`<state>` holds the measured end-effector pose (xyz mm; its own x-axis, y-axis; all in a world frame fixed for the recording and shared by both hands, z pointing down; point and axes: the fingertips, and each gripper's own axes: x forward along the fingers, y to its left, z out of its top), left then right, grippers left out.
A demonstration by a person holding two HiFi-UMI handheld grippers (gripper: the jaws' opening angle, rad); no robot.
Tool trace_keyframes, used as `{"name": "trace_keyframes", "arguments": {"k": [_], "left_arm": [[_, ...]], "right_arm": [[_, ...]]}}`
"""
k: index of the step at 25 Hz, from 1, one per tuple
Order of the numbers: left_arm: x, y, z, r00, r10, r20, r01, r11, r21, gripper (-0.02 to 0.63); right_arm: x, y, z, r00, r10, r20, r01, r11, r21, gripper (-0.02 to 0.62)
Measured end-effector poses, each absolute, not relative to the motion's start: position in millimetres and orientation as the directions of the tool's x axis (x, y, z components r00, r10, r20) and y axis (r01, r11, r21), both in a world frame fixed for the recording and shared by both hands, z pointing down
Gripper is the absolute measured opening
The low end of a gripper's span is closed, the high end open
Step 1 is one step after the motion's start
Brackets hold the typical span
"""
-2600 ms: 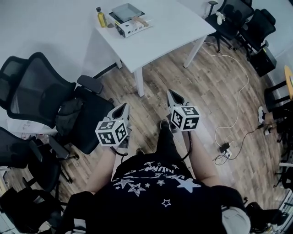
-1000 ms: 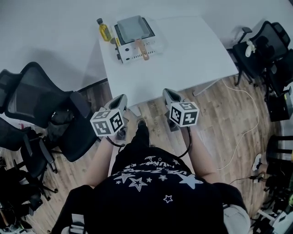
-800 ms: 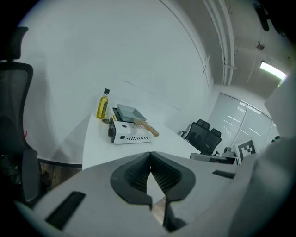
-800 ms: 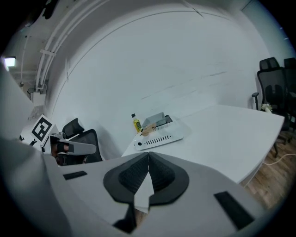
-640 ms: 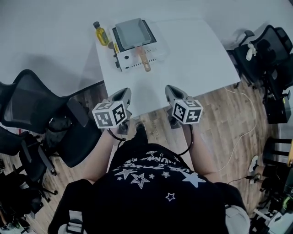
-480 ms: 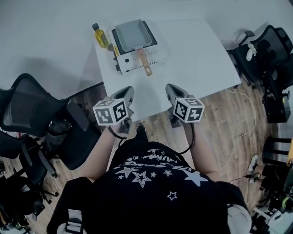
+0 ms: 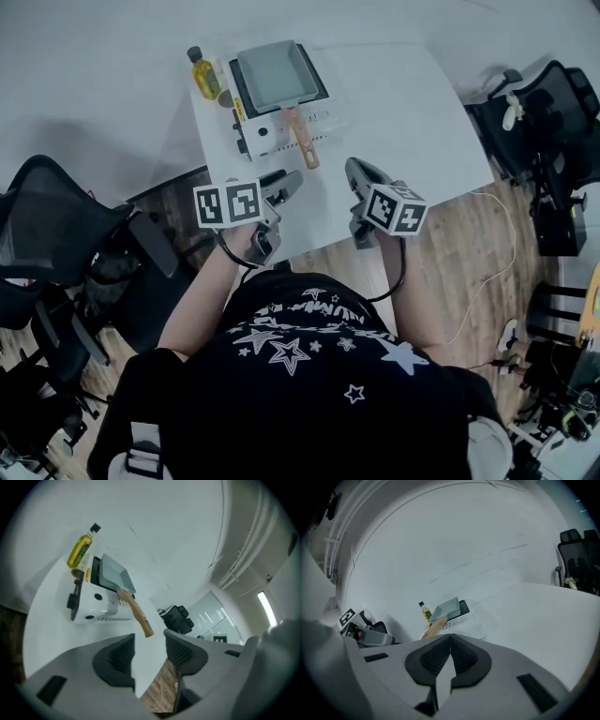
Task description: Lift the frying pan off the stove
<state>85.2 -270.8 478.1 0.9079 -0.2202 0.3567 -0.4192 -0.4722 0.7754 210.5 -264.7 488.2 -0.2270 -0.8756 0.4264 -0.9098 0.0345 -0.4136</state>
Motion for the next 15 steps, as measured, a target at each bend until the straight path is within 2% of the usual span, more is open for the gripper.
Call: {"name": "trace_keyframes", "arguments": {"k": [1,2,5,15], "left_arm": [[91,-268,476,0.928,-0.177,0.329,-0.373,-0.451,0.811,0.233],[97,-265,474,0.944,-0.139,0.298,-0.329,-0.426,0.843,0.276],[105,-269,472,0.963,-0.114,0.246,-0.271,-0.372,0.888,0.284],[134,-295,493,0.946,-0.179,0.270,-0.308,-0.240,0.920,0.284]], "right_arm": [[211,-268,489,-0.235,-0.873,0.428,-0.904,0.035,-0.426,0.008],[211,-271,490,-0.247,-0.869,0.428,-0.897,0.037,-0.441,0.008],[211,-278,491,-0.278,-0.863,0.423,-0.881,0.054,-0.469,0.008],[221,-294,493,-0.429,-0.807,0.407,-0.816,0.153,-0.557,0.008]]}}
